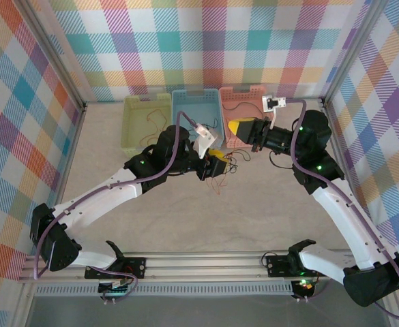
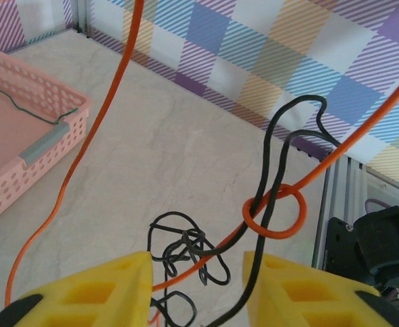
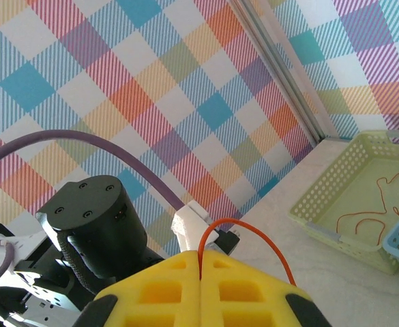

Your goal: Untangle the cables

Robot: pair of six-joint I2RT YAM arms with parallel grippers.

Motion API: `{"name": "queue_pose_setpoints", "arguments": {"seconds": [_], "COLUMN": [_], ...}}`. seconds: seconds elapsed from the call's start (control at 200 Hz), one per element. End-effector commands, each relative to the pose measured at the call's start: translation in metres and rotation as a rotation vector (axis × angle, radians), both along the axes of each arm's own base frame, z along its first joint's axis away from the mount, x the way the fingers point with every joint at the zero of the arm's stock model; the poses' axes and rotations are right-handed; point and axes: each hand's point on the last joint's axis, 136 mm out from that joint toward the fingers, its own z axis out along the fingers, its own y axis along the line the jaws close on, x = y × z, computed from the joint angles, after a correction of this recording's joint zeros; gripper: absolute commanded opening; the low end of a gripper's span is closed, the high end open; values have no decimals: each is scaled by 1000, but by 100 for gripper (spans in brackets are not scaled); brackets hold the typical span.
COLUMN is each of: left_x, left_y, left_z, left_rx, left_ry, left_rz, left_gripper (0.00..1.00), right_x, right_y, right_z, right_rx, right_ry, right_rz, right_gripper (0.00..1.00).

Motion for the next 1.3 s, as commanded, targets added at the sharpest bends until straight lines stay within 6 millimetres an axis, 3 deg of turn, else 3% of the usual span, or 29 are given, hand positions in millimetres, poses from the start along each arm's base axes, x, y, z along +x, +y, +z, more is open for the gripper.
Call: {"name": "queue_pose_setpoints", "arguments": {"seconds": [0.0,0.28,0.5,0.68,0.78,0.905,1.025,1.15,1.295], "left_x": [-6,-7,-6,-10,-19,-32,-50,-53,-48], "left_y": [0,0,7,29,48,88,119,150,200], "left_z": [24,21,20,7,-6,-28,-39,-43,-36], "left_rx": [-33,-22,-9,23,33,75,81,74,51], "left_ry": [-53,-47,-46,-10,21,63,81,107,81], "left_rz": [-9,-16,12,94,144,256,312,444,681], "left_gripper": [29,0,0,0,0,0,0,0,0], "right_x": [-6,-6,-5,3,24,50,59,65,71], "right_y": [1,1,-3,-22,-53,-122,-178,-212,-229], "right_z": [6,4,3,-3,-19,-47,-70,-91,-104], "right_rx": [1,-7,-20,-88,-182,-311,-367,-400,-416], "right_ry": [-35,-37,-53,-83,-65,-26,-16,36,85], "right_rz": [22,18,-15,-160,-388,-765,-1010,-1128,-1171], "right_gripper": [0,0,0,0,0,0,0,0,0]}}
